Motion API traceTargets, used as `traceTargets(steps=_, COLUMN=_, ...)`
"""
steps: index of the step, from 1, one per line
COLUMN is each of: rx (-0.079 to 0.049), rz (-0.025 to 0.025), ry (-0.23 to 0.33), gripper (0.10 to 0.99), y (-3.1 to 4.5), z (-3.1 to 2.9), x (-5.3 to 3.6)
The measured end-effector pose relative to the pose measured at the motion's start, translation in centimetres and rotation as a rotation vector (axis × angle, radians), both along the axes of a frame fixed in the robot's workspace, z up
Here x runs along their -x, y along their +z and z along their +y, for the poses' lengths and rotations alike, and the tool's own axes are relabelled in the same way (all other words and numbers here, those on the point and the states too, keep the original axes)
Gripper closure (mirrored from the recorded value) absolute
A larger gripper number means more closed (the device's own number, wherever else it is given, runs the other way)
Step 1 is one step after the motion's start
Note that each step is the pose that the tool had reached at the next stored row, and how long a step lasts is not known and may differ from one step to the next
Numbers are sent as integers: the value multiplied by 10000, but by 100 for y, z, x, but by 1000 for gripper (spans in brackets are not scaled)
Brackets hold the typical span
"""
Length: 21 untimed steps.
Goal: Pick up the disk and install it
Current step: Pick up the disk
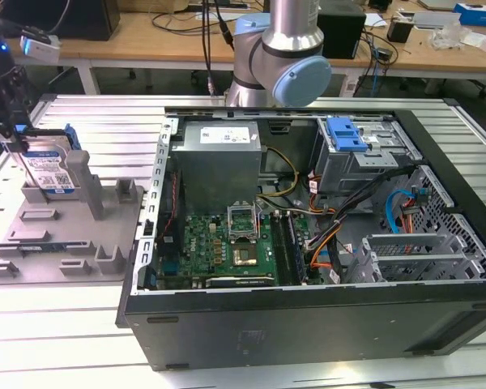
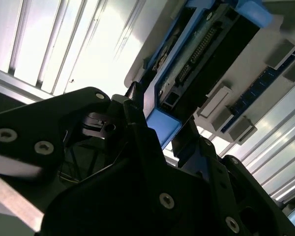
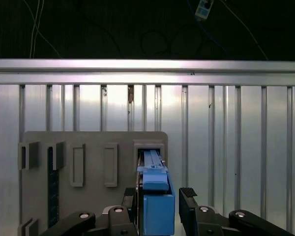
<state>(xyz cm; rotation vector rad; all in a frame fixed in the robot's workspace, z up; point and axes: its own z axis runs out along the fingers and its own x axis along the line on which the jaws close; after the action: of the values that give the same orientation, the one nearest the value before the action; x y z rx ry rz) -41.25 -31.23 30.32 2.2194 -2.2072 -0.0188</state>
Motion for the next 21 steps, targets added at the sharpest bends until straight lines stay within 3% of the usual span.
traceTargets(steps=3, rx=0, rz=0, ry=3, gripper=616, y=-16, z=0, x=7)
traceTargets(steps=4, rx=0, rz=0, ry=4, gripper=690, y=-22, z=0, x=8)
traceTargets(steps=21, rx=0, rz=1, ry=4, gripper=718, y=-50, z=-21, x=11)
